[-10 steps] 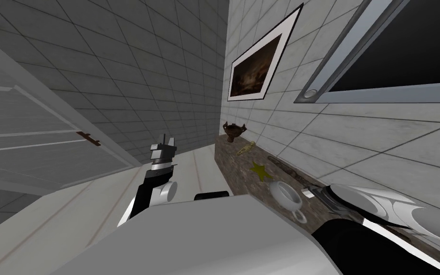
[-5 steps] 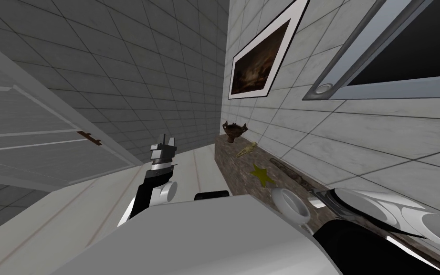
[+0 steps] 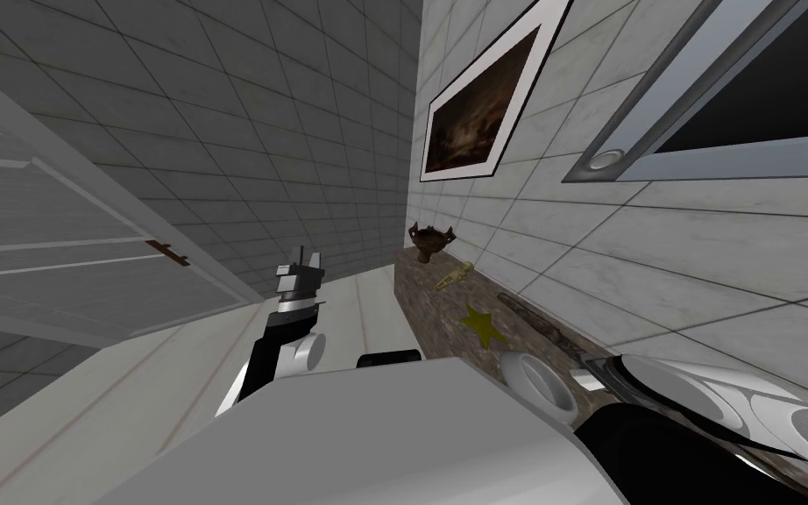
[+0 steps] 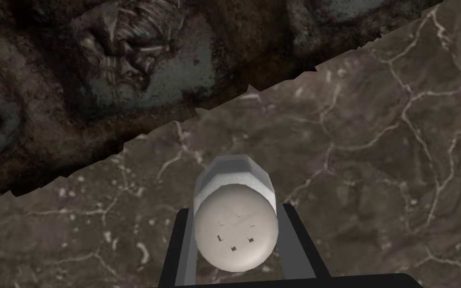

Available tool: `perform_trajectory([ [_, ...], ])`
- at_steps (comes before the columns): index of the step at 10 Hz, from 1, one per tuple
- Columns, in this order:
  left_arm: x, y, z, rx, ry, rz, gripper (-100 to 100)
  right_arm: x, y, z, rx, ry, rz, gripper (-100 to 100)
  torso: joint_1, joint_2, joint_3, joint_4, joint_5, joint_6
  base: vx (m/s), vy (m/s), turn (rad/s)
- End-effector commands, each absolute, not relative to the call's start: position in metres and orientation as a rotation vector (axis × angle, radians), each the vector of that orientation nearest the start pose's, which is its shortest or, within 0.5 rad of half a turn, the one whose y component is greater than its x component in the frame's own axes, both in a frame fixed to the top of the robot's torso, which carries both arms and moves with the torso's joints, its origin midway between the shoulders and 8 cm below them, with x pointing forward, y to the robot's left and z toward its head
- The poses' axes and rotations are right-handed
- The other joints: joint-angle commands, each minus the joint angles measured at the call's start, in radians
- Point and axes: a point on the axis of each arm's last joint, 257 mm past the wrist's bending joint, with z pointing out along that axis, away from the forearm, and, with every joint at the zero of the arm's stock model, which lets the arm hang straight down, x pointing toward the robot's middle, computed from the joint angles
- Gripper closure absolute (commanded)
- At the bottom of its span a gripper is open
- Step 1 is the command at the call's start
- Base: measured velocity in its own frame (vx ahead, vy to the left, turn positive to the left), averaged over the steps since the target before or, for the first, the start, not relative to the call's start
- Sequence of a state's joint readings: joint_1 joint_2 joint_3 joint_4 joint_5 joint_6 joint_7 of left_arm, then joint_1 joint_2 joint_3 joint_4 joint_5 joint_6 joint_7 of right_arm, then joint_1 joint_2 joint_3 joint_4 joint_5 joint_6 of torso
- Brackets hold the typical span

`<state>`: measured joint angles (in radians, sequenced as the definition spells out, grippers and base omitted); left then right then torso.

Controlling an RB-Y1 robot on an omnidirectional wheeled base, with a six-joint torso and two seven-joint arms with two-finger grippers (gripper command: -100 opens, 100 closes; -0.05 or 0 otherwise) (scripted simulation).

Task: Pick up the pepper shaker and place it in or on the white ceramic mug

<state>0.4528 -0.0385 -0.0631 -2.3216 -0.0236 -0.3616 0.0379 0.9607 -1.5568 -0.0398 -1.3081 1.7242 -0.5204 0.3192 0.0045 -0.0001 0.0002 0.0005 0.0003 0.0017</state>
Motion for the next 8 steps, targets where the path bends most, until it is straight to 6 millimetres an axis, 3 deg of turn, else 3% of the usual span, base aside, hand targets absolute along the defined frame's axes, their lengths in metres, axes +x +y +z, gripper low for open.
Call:
perform_trajectory([
  [1, 0.364, 0.256, 0.032, -0.736, 0.622, -1.390, 0, 0.065, -0.766, -0.303, -2.397, 2.388, -0.619, 100, 0.000, 0.000, 0.000, 0.000, 0.000, 0.000, 0.000, 0.000, 0.000],
  [3, 0.364, 0.256, 0.032, -0.736, 0.622, -1.390, 0, 0.065, -0.766, -0.303, -2.397, 2.387, -0.619, 100, 0.000, 0.000, 0.000, 0.000, 0.000, 0.000, 0.000, 0.000, 0.000],
  [4, 0.364, 0.256, 0.032, -0.736, 0.622, -1.390, 0, 0.065, -0.766, -0.303, -2.397, 2.387, -0.619, 0, 0.000, 0.000, 0.000, 0.000, 0.000, 0.000, 0.000, 0.000, 0.000],
  [5, 0.364, 0.256, 0.032, -0.736, 0.622, -1.390, 0, 0.083, -0.766, -0.292, -2.414, 2.370, -0.622, 100, 0.000, 0.000, 0.000, 0.000, 0.000, 0.000, -0.038, 0.045, -0.102],
  [8, 0.364, 0.256, 0.033, -0.736, 0.622, -1.390, 0, 0.089, -0.765, -0.287, -2.417, 2.363, -0.626, 100, 0.004, 0.004, 0.002, 0.001, 0.001, 0.001, -0.044, 0.040, -0.044],
])
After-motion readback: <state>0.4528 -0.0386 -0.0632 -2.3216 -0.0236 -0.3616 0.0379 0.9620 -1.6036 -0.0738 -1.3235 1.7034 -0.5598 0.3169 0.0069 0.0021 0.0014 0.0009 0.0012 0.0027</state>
